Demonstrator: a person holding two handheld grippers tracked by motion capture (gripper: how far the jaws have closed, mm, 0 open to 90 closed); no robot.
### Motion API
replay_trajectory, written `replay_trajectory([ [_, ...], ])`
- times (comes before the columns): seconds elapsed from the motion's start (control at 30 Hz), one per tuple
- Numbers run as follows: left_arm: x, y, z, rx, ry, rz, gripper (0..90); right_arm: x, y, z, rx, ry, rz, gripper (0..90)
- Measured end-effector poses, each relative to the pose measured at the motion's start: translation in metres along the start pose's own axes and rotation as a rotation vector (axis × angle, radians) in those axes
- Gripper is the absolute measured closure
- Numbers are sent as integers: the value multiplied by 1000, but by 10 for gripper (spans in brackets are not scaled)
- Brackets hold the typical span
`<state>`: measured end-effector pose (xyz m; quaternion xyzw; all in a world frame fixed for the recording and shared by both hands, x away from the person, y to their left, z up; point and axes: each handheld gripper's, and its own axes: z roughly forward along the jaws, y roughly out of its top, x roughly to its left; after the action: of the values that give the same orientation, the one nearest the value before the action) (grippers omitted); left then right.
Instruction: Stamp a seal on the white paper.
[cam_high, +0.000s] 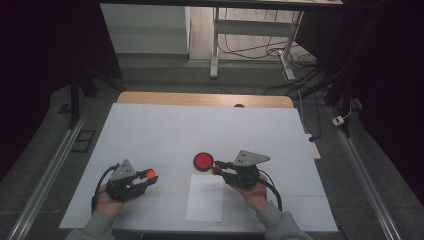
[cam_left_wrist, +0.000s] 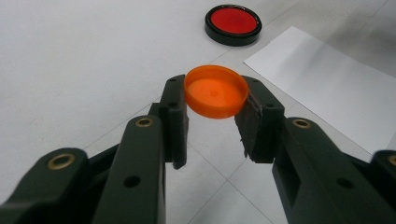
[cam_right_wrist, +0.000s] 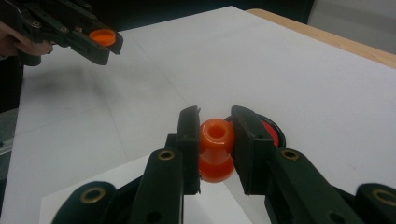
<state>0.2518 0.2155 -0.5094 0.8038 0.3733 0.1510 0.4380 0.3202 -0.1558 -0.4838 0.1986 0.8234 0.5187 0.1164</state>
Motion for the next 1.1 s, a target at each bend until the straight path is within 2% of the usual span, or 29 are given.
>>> replay_trajectory([
  [1.1, 0, 0, 0, 0, 0, 0, 645, 14, -8, 7, 39, 46, -25, 724],
])
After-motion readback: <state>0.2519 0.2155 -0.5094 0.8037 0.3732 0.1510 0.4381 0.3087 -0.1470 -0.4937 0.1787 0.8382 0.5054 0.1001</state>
